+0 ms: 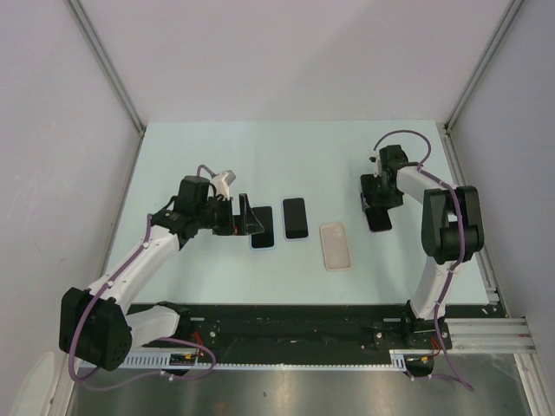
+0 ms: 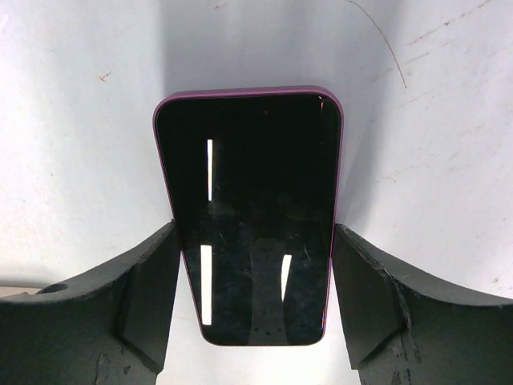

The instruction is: Put the phone into the phone case

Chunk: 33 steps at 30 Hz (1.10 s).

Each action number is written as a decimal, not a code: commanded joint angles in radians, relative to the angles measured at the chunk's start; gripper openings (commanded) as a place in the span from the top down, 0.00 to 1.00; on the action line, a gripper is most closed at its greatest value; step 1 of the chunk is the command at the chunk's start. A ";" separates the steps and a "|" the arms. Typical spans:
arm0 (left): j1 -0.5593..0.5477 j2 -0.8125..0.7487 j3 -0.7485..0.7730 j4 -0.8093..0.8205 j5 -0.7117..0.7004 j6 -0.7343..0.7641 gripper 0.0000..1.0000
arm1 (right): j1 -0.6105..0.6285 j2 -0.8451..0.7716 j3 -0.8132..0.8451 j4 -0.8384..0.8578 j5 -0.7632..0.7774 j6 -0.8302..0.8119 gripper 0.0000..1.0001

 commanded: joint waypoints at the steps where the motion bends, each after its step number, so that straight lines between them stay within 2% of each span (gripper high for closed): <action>1: 0.007 -0.009 0.034 0.023 0.019 0.008 0.01 | 0.013 -0.009 -0.003 -0.051 -0.006 0.101 0.44; 17: 0.007 -0.020 0.031 0.028 0.027 0.005 0.01 | 0.059 -0.152 -0.013 -0.218 -0.079 0.185 0.49; 25: 0.007 -0.018 0.031 0.028 0.033 0.002 0.01 | 0.191 -0.224 -0.041 -0.240 -0.063 0.293 0.53; 33: 0.005 -0.020 0.028 0.031 0.041 -0.001 0.02 | 0.348 -0.285 -0.163 -0.124 -0.035 0.462 0.53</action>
